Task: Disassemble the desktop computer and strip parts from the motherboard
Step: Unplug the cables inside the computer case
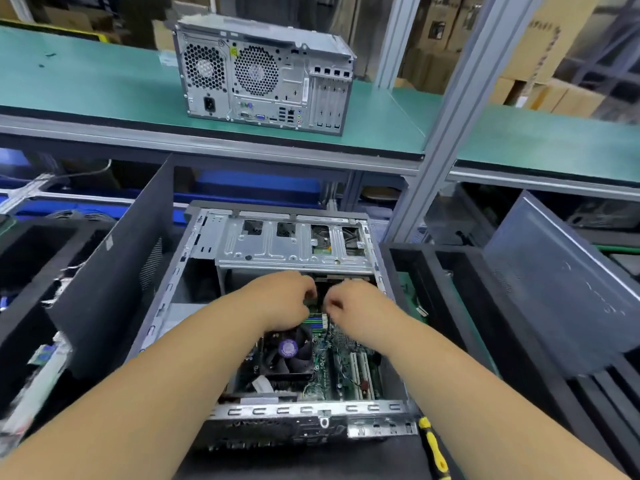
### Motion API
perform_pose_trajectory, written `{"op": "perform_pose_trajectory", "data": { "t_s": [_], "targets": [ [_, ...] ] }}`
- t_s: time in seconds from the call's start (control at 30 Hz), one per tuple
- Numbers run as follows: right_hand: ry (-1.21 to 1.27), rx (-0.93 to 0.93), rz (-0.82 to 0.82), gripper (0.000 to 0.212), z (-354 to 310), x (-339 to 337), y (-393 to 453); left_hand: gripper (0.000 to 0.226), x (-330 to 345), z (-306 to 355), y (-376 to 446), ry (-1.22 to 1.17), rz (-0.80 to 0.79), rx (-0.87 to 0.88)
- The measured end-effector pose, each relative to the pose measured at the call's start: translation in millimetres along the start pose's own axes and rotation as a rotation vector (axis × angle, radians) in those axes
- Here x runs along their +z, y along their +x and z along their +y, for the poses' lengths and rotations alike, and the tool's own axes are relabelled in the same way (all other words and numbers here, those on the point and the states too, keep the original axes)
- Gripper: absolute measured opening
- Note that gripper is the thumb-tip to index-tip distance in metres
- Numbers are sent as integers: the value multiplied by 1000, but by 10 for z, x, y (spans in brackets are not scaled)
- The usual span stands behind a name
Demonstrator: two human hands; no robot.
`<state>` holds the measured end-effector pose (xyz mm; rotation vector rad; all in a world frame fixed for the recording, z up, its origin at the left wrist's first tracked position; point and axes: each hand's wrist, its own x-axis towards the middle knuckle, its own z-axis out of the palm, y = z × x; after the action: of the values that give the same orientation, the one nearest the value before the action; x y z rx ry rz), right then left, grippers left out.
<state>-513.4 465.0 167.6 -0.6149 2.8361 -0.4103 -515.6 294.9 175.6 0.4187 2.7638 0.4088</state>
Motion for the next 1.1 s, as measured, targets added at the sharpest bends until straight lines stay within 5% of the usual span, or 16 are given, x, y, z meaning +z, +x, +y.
{"op": "perform_pose_trajectory", "data": {
  "t_s": [0.1,0.4,1.1],
  "targets": [
    [-344,82,-192,24,-37,192,75,43,36,-20,152,86,-58,46],
    [-791,52,-291,35,-11,518,354,43,294,-252,297,210,-187,85],
    [-690,293,-357,27,-2,586,559,37,248,-276,383,152,-295,129]
  ]
}}
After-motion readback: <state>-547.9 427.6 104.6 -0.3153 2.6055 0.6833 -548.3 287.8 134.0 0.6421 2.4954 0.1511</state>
